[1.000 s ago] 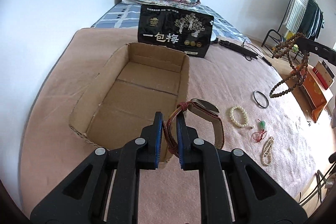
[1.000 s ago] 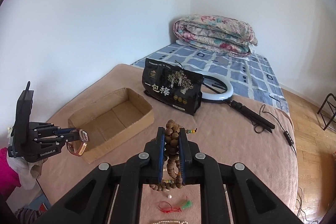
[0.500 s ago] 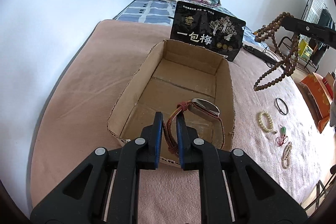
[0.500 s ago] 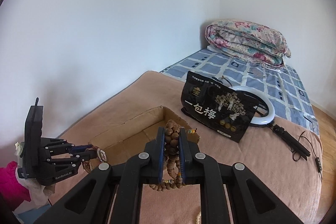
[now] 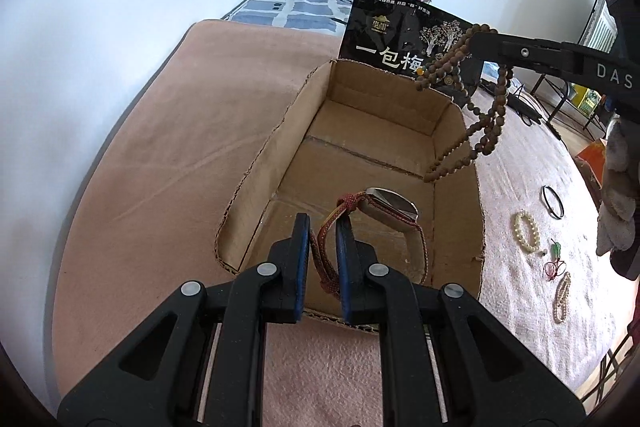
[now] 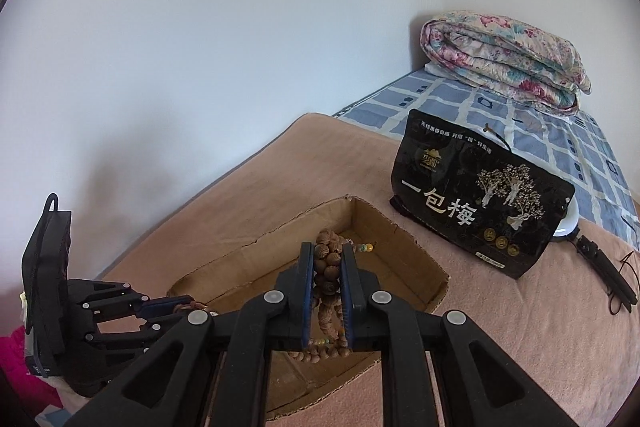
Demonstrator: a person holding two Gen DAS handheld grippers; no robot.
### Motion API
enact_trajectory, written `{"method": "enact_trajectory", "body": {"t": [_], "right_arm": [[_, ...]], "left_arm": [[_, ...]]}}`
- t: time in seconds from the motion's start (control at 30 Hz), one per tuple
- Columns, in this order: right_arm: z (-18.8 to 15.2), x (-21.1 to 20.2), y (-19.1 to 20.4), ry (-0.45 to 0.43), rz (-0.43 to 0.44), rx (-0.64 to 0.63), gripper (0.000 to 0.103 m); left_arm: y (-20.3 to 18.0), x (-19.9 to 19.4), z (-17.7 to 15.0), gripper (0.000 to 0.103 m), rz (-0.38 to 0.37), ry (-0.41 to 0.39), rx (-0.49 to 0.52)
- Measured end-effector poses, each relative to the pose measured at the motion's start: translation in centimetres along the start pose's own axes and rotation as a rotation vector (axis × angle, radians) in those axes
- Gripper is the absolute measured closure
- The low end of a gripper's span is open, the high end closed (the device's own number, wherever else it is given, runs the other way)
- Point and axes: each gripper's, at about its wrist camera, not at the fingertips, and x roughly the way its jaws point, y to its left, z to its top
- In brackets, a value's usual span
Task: Organize jewelry
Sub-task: 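Carry watch with left tool into cardboard box while right tool drops mala there, then withdraw both open tools from the box toward the remaining jewelry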
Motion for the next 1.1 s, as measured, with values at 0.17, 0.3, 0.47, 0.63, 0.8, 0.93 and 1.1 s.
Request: {"method": "enact_trajectory", "body": {"t": [0.17, 0.3, 0.47, 0.63, 0.8, 0.93, 1.1], "right_arm": [[-0.4, 1.1, -0.1, 0.020, 0.008, 0.008, 0.090], [-0.4, 0.7, -0.2, 0.003, -0.009, 0.014, 0.044], [-0.6, -0.9, -0.7, -0.032, -0.054, 0.039, 0.017], [-0.9, -2.4, -1.0, -0.043, -0.116, 0.047, 0.002], [-1.0, -4.4, -1.5, -0.058, -0.152, 0.051, 0.000], [-1.6, -6.0, -2.0, -0.064, -0.184, 0.054, 0.000], [-2.9, -8.6, -3.4, -0.072, -0.218, 0.077, 0.000]], "left_arm": [[-0.2, 0.3, -0.1, 0.092, -0.001, 0.000, 0.015], [-0.3, -0.3, -0.1, 0.071, -0.018, -0.025, 0.021], [-0.4, -1.7, -0.2, 0.053, -0.003, -0.061, 0.017], [-0.6, -2.6, -0.2, 0.053, 0.000, -0.073, 0.010], [-1.0, -3.6, -0.5, 0.053, 0.003, -0.077, 0.003], [-1.6, -4.5, -0.7, 0.053, 0.006, -0.088, 0.009], [-2.9, -6.0, -0.9, 0.053, -0.002, -0.118, 0.023]]}}
